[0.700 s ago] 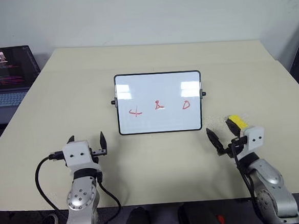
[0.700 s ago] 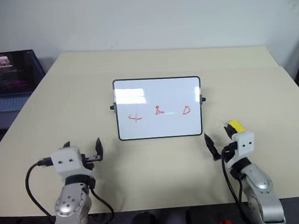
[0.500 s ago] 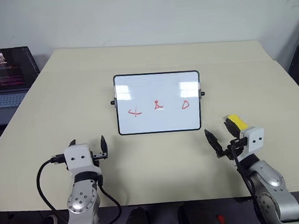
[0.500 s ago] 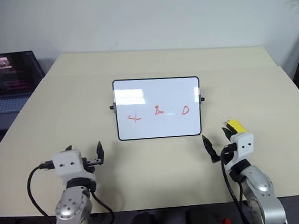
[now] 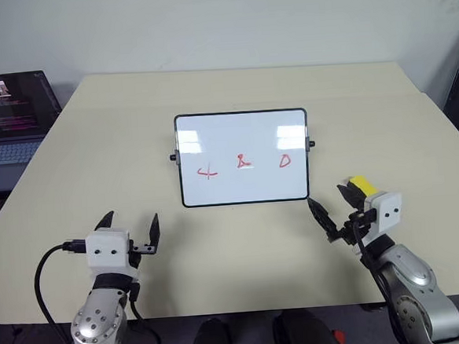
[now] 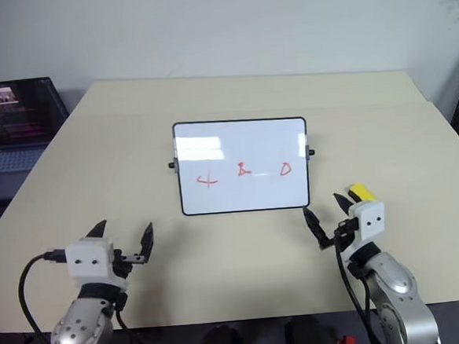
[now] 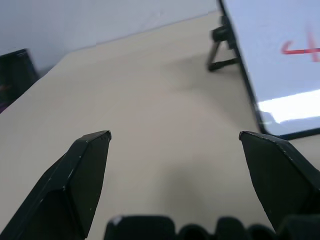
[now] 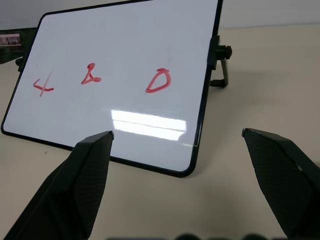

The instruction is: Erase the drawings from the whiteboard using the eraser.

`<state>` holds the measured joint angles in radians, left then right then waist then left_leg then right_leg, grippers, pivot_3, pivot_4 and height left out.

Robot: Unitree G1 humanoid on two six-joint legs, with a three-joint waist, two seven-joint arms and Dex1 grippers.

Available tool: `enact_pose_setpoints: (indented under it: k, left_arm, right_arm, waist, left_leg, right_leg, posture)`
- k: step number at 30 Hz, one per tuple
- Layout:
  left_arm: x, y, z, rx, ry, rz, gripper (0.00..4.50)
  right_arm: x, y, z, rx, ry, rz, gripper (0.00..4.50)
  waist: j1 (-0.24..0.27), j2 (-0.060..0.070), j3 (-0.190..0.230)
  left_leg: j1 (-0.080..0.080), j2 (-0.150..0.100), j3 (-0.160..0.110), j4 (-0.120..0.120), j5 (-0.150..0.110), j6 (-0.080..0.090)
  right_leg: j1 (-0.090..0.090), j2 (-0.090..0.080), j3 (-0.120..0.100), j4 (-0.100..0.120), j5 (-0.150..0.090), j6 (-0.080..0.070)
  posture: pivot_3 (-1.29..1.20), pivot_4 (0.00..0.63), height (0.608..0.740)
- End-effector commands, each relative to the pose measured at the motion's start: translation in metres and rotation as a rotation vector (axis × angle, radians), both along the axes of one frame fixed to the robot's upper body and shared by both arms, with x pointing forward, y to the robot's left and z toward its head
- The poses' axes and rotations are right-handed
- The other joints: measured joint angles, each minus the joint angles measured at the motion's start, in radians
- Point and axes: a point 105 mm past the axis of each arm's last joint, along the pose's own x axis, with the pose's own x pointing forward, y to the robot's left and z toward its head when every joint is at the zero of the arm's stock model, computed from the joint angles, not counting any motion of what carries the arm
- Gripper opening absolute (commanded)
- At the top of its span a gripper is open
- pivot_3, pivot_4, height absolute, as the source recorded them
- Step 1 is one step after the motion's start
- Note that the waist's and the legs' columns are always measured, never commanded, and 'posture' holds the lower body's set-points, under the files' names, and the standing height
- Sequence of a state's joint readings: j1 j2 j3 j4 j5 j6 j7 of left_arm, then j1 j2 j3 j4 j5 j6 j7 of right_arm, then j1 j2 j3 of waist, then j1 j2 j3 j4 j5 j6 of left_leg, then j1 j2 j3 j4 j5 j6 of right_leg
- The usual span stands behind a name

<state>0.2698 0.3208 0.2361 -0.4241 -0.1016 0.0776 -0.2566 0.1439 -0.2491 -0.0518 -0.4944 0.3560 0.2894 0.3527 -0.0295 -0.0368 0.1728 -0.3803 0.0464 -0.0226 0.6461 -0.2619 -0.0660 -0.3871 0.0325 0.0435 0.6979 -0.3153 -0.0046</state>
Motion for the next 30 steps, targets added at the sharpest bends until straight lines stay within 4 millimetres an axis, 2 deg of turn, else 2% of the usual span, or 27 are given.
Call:
enact_pose_setpoints:
  k: [1, 4, 9, 11, 15, 20, 23, 30]
  left_arm:
    - [0.009, -0.035, 0.023, 0.015, -0.041, -0.281, 4.5]
    - [0.02, -0.067, 0.038, -0.015, 0.003, -0.522, 4.5]
    - [0.027, -0.103, 0.065, -0.005, 0.064, -0.807, 4.5]
    - [0.028, -0.11, 0.076, 0.005, 0.077, -0.889, 4.5]
    - [0.024, -0.118, 0.081, 0.037, 0.117, -1.007, 4.5]
    - [0.012, -0.122, 0.069, 0.083, 0.196, -1.114, 4.5]
    - [0.01, -0.125, 0.062, 0.106, 0.222, -1.142, 4.5]
    - [0.007, -0.134, 0.065, 0.097, 0.206, -1.18, 4.5]
  right_arm:
    - [-0.002, -0.013, 0.027, -0.01, -0.079, -0.039, 4.47]
    - [-0.002, -0.033, 0.031, -0.021, -0.055, -0.104, 4.47]
    - [0.018, -0.062, 0.035, -0.102, 0.019, -0.152, 4.47]
    - [0.027, -0.07, 0.037, -0.161, 0.049, -0.136, 4.47]
    - [0.034, -0.082, 0.026, -0.263, 0.16, -0.098, 4.47]
    - [0.04, -0.083, 0.019, -0.284, 0.248, -0.048, 4.47]
    - [0.051, -0.09, 0.015, -0.317, 0.258, -0.09, 4.47]
    - [0.067, -0.091, 0.003, -0.323, 0.292, -0.074, 4.47]
  waist:
    - [0.004, 0.0, 0.0]
    - [0.011, 0.0, 0.0]
    - [-0.007, 0.001, 0.0]
    - [-0.01, 0.001, 0.001]
    - [-0.007, 0.001, 0.001]
    - [-0.007, 0.002, 0.001]
    - [-0.005, 0.002, 0.001]
    - [-0.002, 0.002, 0.001]
  left_leg:
    - [0.0, 0.0, 0.0, 0.0, 0.0, 0.0]
    - [-0.001, -0.001, 0.0, 0.0, 0.0, 0.0]
    - [-0.001, -0.001, 0.001, 0.0, 0.0, 0.0]
    - [0.0, -0.001, 0.002, 0.0, 0.0, 0.0]
    - [0.0, -0.002, 0.003, -0.001, 0.0, 0.0]
    - [-0.002, -0.001, 0.003, -0.002, 0.0, 0.0]
    - [-0.001, -0.001, 0.002, -0.001, 0.0, 0.0]
    - [-0.002, -0.001, 0.003, 0.0, 0.0, 0.0]
  right_leg:
    - [0.0, 0.0, -0.001, 0.0, 0.0, 0.0]
    - [0.0, 0.0, -0.002, 0.0, 0.0, 0.0]
    - [0.0, 0.0, 0.001, 0.0, 0.0, 0.0]
    - [0.0, 0.001, 0.001, 0.0, 0.0, 0.0]
    - [0.0, 0.004, -0.001, 0.0, 0.0, -0.001]
    - [-0.002, 0.004, 0.0, -0.001, 0.001, -0.006]
    - [-0.001, 0.004, 0.001, -0.001, 0.001, -0.005]
    - [-0.001, 0.002, 0.0, -0.001, 0.0, -0.002]
  posture:
    - [0.0, 0.15, 0.74]
    - [0.0, 0.15, 0.74]
    - [0.0, 0.15, 0.74]
    - [0.0, 0.15, 0.74]
    - [0.0, 0.15, 0.74]
    - [0.0, 0.15, 0.74]
    - [0.0, 0.15, 0.74]
    - [0.0, 0.15, 0.74]
